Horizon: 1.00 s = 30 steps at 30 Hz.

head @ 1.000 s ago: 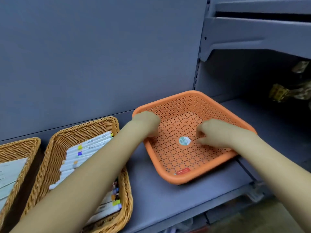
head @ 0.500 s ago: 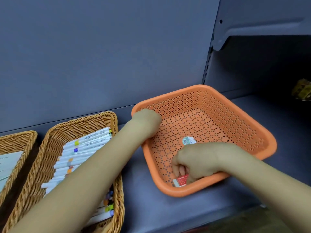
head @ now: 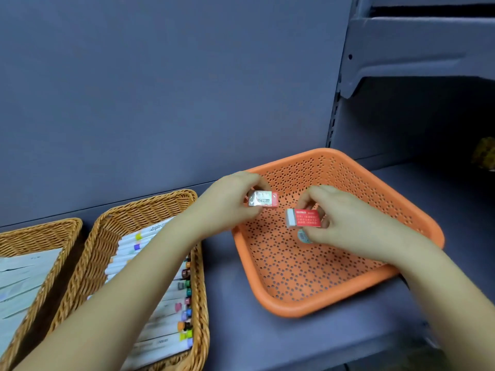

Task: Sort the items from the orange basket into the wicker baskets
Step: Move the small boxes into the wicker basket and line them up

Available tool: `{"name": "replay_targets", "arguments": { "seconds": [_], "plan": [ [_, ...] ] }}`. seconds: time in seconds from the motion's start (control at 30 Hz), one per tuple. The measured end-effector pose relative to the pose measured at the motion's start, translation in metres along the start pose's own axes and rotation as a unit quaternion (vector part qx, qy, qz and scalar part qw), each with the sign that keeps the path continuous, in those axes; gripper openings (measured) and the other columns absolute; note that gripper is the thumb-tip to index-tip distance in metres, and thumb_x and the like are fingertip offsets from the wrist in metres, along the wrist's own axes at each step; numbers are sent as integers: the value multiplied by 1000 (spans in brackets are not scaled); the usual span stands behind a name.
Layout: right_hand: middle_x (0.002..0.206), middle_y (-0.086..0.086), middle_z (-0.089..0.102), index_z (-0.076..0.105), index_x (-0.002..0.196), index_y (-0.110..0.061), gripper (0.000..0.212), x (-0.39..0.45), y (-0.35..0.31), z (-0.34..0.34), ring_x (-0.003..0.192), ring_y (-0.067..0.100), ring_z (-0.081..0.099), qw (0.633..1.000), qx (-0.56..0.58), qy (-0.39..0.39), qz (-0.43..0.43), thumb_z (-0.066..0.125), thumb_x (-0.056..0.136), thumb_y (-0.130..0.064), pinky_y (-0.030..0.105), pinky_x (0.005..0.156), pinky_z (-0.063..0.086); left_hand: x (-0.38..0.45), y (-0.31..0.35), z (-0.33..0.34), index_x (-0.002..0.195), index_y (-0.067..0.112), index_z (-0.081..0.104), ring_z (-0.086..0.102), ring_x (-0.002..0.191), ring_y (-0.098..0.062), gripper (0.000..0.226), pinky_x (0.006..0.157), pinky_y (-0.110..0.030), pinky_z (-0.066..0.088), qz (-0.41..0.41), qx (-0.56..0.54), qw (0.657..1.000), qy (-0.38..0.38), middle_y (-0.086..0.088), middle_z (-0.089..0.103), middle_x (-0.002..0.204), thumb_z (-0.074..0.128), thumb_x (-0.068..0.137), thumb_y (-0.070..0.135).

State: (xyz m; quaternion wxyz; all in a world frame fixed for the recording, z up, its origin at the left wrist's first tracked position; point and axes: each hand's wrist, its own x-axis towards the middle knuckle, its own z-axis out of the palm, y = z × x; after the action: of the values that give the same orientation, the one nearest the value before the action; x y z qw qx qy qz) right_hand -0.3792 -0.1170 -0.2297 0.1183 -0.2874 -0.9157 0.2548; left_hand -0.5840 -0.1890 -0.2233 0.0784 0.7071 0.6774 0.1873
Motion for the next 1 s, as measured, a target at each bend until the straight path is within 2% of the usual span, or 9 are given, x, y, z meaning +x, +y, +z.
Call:
{"name": "replay_targets", "arguments": {
  "seconds": [0.1, 0.27, 0.37, 0.43, 0.5, 0.6, 0.67, 0.8, 1.0],
  "plan": [
    [91, -16, 47, 54, 96, -25, 25, -5, -16, -1, 72, -5, 48, 996, 28, 85, -10, 64, 77, -13, 13, 67, 35, -25, 2, -13, 103, 27, 62, 54, 83, -2, 29, 75, -11, 41, -5, -90, 995, 37, 11, 59, 97, 65, 78, 13],
    [92, -14, 51, 58, 95, -25, 27, -10, -45, 10, 73, 4, 51, 982, 87, 149, -75, 66, 76, -7, 16, 70, 42, -70, 12, -31, 102, 32, 61, 58, 89, -7, 30, 76, -17, 46, -5, -146, 986, 86, 13, 62, 100, 63, 75, 18],
    [96, -13, 53, 59, 98, -26, 31, -10, -65, 21, 75, 9, 53, 977, 113, 145, -110, 67, 77, -5, 16, 72, 45, -96, 15, -38, 100, 35, 60, 59, 90, -7, 29, 76, -17, 47, -20, -189, 974, 119, 18, 62, 100, 64, 76, 18],
    [96, -11, 56, 61, 100, -25, 31, -11, -77, 28, 76, 9, 56, 973, 133, 139, -128, 69, 78, -4, 12, 72, 46, -112, 14, -41, 98, 35, 59, 57, 83, -4, 29, 70, -16, 46, -35, -205, 968, 137, 20, 62, 99, 64, 76, 17],
    [96, -7, 58, 63, 99, -23, 29, -10, -88, 37, 75, 10, 59, 967, 169, 138, -130, 70, 79, -4, 15, 72, 49, -129, 9, -42, 97, 32, 59, 54, 75, -4, 28, 65, -13, 44, -55, -228, 960, 156, 20, 63, 97, 65, 75, 16],
    [92, -6, 61, 64, 92, -27, 16, -9, -105, 53, 72, 7, 61, 953, 248, 141, -103, 69, 78, -20, 14, 69, 49, -156, -1, -46, 98, 31, 60, 55, 77, -4, 30, 62, -13, 43, -92, -251, 947, 179, 22, 63, 97, 72, 81, 10],
    [80, -8, 65, 64, 85, -26, 7, -7, -119, 64, 67, 2, 60, 941, 295, 149, -77, 66, 78, -28, 11, 64, 46, -172, -7, -49, 97, 33, 60, 53, 75, 1, 32, 61, -13, 42, -111, -260, 941, 188, 26, 62, 97, 71, 81, 7],
    [58, -6, 62, 60, 73, -19, 15, -2, -147, 88, 52, 7, 58, 919, 361, 153, -35, 61, 88, -21, 13, 56, 46, -201, -21, -51, 94, 38, 62, 46, 64, -1, 33, 59, -11, 40, -124, -273, 935, 190, 27, 61, 97, 73, 79, 11],
    [57, -2, 57, 61, 85, -19, 5, -1, -173, 114, 47, 9, 55, 904, 408, 128, -9, 59, 89, -17, 19, 47, 43, -226, -49, -55, 98, 45, 61, 48, 65, -6, 38, 62, -14, 43, -128, -294, 930, 177, 23, 62, 99, 74, 80, 13]
  ]
}}
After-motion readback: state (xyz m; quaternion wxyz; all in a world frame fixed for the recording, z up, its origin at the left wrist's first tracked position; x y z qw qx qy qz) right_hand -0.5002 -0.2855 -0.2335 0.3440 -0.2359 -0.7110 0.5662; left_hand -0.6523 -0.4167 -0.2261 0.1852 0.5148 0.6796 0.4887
